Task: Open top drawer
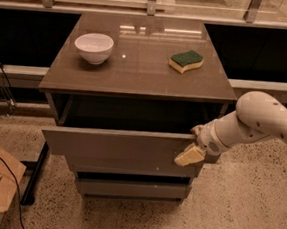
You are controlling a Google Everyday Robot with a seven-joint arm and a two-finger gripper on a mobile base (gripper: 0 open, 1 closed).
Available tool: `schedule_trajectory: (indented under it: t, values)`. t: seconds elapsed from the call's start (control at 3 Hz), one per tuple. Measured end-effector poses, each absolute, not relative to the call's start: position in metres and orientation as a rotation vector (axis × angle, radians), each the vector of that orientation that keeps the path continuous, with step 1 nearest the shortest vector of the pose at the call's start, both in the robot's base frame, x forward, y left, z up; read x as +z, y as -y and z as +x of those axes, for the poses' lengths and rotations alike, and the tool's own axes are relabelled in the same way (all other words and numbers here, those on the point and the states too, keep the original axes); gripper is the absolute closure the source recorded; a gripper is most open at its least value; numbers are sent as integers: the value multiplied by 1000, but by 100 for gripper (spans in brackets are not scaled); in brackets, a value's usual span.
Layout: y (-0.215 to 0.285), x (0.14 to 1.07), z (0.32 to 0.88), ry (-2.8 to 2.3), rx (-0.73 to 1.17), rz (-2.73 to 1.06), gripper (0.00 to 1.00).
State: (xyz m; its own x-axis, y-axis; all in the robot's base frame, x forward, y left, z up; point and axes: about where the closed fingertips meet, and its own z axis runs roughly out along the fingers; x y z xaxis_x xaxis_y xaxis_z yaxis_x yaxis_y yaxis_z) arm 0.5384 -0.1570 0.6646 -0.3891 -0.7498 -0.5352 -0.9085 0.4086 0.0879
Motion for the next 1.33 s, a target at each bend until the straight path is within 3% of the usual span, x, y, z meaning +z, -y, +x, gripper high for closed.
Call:
schedule_trajectory:
  t: [0.33, 0.67, 1.33]
  values:
    - [157, 673, 538, -2256, 520, -1418, 70]
    - [157, 676, 538, -2256, 520, -1418, 55]
    - [157, 681, 538, -2256, 520, -1418, 8]
